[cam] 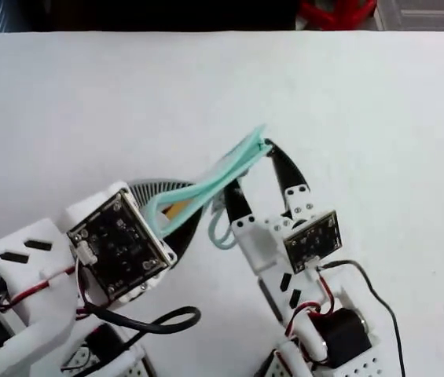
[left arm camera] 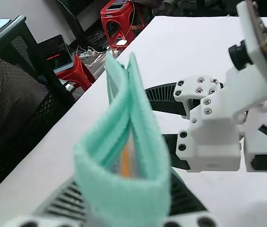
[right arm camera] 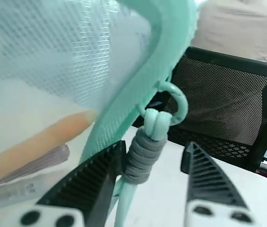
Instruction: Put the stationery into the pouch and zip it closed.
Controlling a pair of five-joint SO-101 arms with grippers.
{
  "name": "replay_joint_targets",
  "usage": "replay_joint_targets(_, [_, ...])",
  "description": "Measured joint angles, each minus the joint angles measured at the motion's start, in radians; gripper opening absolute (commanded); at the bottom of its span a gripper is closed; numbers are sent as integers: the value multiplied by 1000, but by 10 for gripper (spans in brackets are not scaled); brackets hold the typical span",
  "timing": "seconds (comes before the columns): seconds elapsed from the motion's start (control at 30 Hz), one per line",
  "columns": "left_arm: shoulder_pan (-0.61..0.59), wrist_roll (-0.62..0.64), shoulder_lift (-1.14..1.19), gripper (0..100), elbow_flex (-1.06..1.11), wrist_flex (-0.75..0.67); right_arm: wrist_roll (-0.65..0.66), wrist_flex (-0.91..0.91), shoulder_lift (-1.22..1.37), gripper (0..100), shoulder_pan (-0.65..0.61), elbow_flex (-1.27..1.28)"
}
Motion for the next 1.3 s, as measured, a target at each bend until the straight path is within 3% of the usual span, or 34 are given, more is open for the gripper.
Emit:
replay_joint_targets(0.13, [2, 0, -2, 38, 0, 17, 0, -14, 6, 17, 0, 0])
replay_joint_targets(0.33, [2, 0, -2, 38, 0, 20, 0, -17, 9, 19, 8, 0])
replay_joint_targets(0.67, [5, 2, -15, 38, 87, 14, 2, -17, -216, 19, 181, -55])
replay_joint_targets(0.9, [20, -3, -23, 38, 244, -104, 5, 29, -176, 19, 261, -186])
replay_joint_targets(1.1, [29, -3, -37, 38, 293, -140, 5, 130, -114, 19, 262, -324])
replay_joint_targets(1.3, [0, -3, -37, 38, 423, -304, -38, 236, -84, 19, 213, -480])
